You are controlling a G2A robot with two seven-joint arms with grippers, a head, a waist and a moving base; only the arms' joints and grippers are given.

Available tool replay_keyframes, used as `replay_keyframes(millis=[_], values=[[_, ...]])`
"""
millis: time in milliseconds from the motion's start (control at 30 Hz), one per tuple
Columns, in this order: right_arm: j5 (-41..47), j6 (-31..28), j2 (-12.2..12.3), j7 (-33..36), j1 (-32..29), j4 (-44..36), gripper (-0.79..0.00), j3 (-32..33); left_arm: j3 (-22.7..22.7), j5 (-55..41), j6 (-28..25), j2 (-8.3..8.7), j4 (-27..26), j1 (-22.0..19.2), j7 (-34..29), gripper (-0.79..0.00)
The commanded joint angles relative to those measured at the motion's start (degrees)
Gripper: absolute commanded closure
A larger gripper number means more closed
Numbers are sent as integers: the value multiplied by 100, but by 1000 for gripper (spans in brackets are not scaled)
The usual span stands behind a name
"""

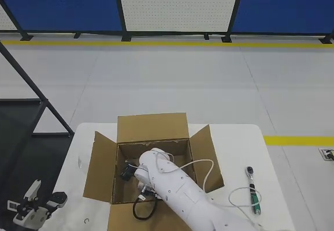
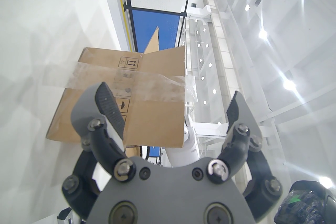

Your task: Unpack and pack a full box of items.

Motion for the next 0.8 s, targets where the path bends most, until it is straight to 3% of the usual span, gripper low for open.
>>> replay_keyframes(millis=[0, 100, 133, 167, 200, 767], values=[[-17, 1, -12, -13, -8, 57, -336, -6, -14, -15, -1, -1, 9, 0, -6, -785], [-19, -14, -16, -32, -19, 108, -277, -11, -33, -30, -7, -3, 14, 3, -21, -785], [-16, -7, -15, -41, -19, 127, -200, -11, -38, -37, -11, -4, 19, 5, -24, -785], [-18, -14, -15, -51, -20, 141, -65, -13, -42, -45, -12, -5, 20, 7, -24, -785], [-15, -20, -14, -60, -19, 146, 0, -12, -44, -46, -12, -6, 20, 9, -26, -785], [382, -494, 123, -670, 455, 432, 0, 366, 29, 103, 4, -9, -69, -19, -127, -785]])
